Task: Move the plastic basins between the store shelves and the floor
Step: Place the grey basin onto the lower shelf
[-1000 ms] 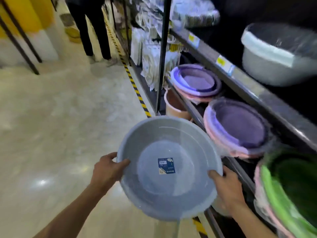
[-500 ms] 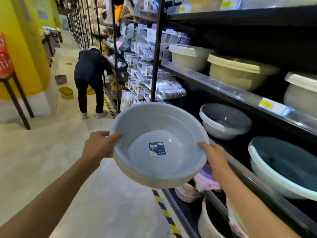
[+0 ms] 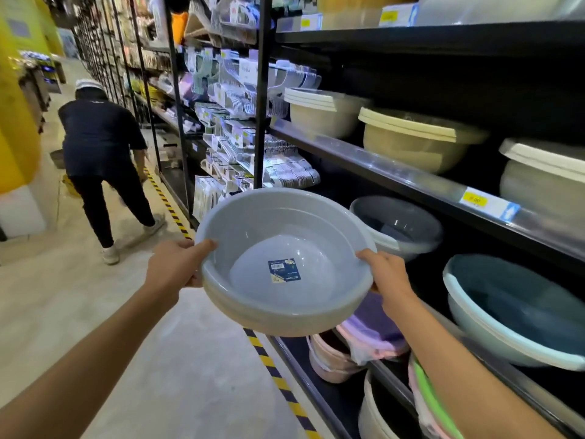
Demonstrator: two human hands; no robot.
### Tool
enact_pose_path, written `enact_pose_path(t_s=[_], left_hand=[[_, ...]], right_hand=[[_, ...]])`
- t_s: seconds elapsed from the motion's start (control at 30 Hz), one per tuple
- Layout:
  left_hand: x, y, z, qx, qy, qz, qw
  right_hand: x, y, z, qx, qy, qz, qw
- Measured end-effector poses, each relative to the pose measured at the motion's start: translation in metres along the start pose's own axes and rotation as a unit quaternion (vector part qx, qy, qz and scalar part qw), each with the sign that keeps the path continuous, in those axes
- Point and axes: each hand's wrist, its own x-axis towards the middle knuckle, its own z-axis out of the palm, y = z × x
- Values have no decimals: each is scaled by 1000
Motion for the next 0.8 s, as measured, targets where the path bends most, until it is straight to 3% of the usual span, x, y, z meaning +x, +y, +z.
enact_pose_path(t_s=[0.47,0.8], left_hand=[[210,7,83,1,-25,-15,1000],[395,-1,118,-43,-156,-10,987]], right_hand=[[201,4,77,17,-12,1,1000],[300,6,156,47,17,-8,999]])
